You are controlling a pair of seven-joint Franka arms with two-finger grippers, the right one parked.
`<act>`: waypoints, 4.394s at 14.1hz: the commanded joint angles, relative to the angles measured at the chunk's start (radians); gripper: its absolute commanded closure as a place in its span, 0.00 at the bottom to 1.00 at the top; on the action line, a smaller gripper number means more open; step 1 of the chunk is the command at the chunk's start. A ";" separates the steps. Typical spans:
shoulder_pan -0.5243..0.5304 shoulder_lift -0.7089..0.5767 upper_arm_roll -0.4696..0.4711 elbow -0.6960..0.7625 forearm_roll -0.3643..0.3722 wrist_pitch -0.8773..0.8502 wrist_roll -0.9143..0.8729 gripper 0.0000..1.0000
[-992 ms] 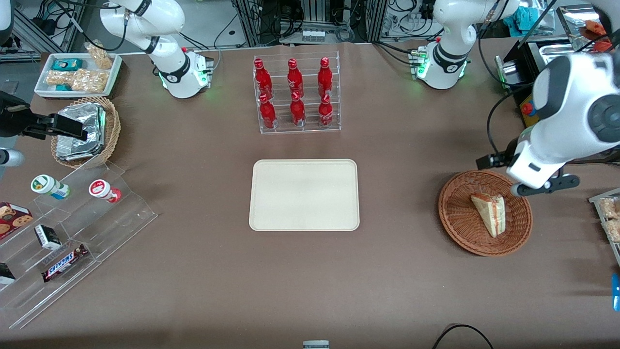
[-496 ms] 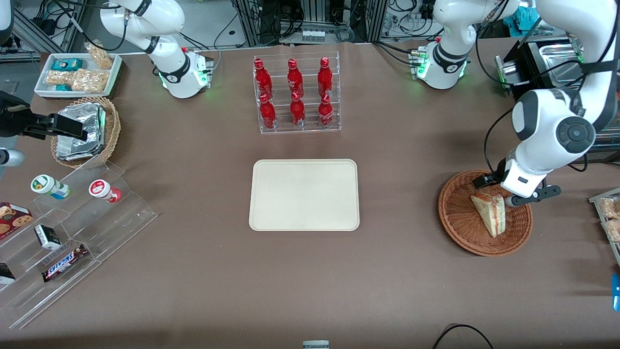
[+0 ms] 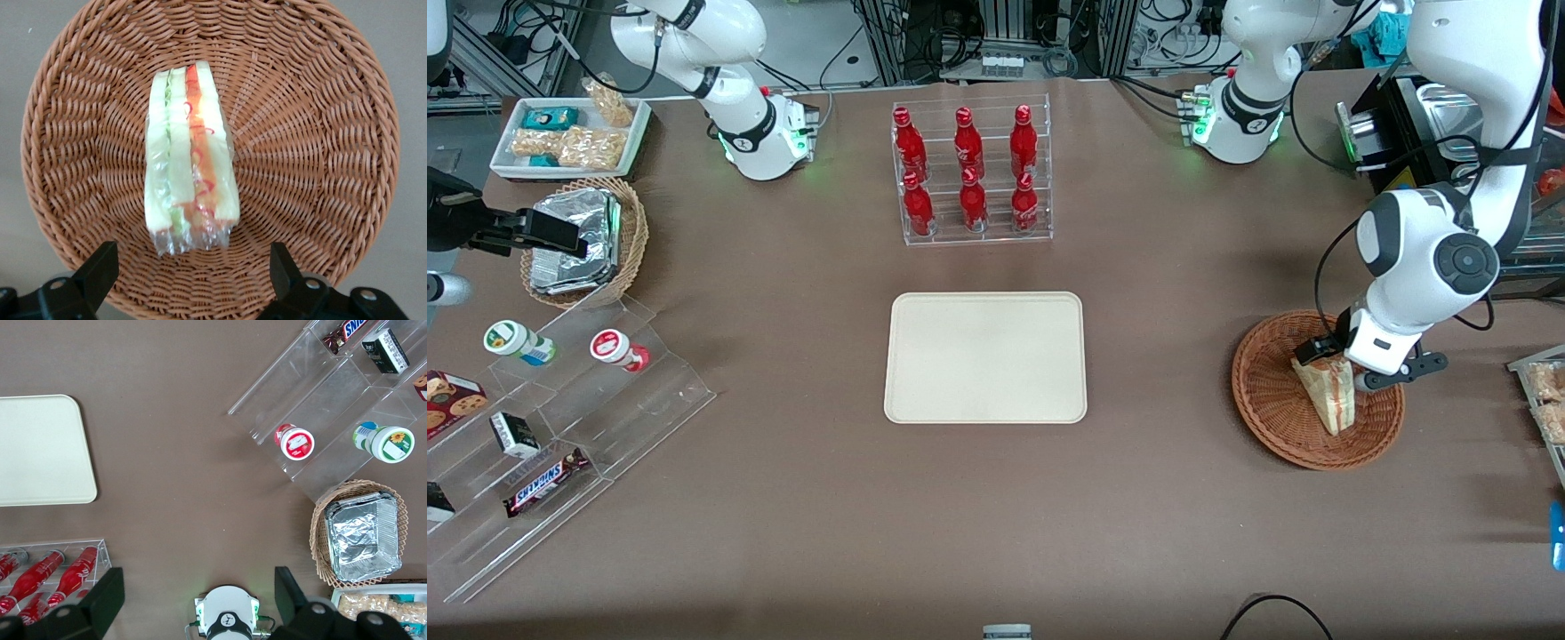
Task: Place sandwich from basket to tray
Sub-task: 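Close the left gripper on the sandwich and lift it from the basket, then carry the held sandwich with the left gripper over the cream tray, then lower the sandwich onto the tray and open the left gripper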
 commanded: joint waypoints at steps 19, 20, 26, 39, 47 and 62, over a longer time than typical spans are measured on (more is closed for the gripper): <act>-0.014 0.099 -0.017 0.278 -0.009 -0.270 -0.047 0.81; -0.016 0.097 -0.063 0.278 -0.015 -0.271 -0.051 0.81; -0.043 0.106 -0.304 0.297 -0.026 -0.273 -0.160 0.81; -0.598 0.414 -0.298 0.629 0.094 -0.271 -0.704 0.82; -0.703 0.577 -0.294 0.840 0.168 -0.383 -0.807 0.56; -0.388 0.260 -0.300 0.831 0.027 -0.709 -0.601 0.00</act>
